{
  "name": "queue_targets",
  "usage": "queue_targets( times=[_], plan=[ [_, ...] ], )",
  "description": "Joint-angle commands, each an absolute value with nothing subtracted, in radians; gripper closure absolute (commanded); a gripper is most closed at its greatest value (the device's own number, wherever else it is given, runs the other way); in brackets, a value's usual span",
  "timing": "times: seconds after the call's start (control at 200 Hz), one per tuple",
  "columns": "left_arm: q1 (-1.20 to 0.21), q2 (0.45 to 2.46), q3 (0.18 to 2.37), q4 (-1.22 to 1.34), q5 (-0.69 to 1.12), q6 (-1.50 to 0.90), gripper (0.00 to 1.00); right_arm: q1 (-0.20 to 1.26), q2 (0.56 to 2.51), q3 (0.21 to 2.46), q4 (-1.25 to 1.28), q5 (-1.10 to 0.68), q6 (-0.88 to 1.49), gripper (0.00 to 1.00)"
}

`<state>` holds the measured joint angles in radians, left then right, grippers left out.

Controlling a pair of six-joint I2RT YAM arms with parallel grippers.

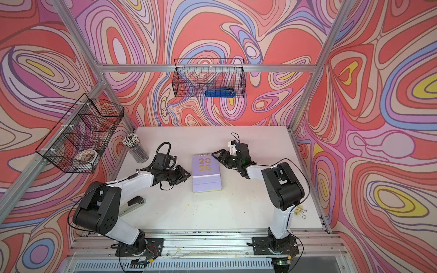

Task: Stack the calendars
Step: Place the calendar at the calendar.

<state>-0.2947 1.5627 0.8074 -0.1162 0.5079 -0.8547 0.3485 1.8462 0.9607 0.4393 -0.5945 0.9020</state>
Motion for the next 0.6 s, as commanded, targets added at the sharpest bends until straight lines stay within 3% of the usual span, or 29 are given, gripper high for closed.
queue_targets(
  times=[0.0, 0.045, 0.255, 0.325, 0.356, 0.376, 0.386, 0.596],
  plan=[
    [-0.296, 1.523, 0.854, -0.205, 0.458, -0.802, 0.63, 0.351, 1.79, 0.996, 0.309, -0.527, 0.805, 0.09],
    [-0.296, 1.513, 0.869, -0.232, 0.44, -0.784, 0.62, 0.351, 1.778, 1.005, 0.274, -0.51, 0.781, 0.02],
    [-0.293, 1.453, 0.937, -0.38, 0.328, -0.696, 0.5, 0.331, 1.65, 0.992, 0.162, -0.368, 0.687, 0.01],
    [-0.291, 1.42, 0.954, -0.421, 0.267, -0.667, 0.32, 0.324, 1.582, 0.957, 0.155, -0.283, 0.656, 0.02],
    [-0.29, 1.403, 0.957, -0.435, 0.238, -0.656, 0.19, 0.321, 1.548, 0.937, 0.155, -0.237, 0.639, 0.01],
    [-0.29, 1.393, 0.959, -0.443, 0.219, -0.646, 0.03, 0.322, 1.525, 0.924, 0.154, -0.2, 0.626, 0.01],
    [-0.289, 1.388, 0.959, -0.445, 0.21, -0.643, 0.01, 0.322, 1.513, 0.917, 0.154, -0.187, 0.618, 0.01],
    [-0.281, 1.272, 0.934, -0.398, 0.009, -0.454, 0.0, 0.323, 1.253, 0.624, 0.413, 0.221, 0.338, 0.02]
  ],
)
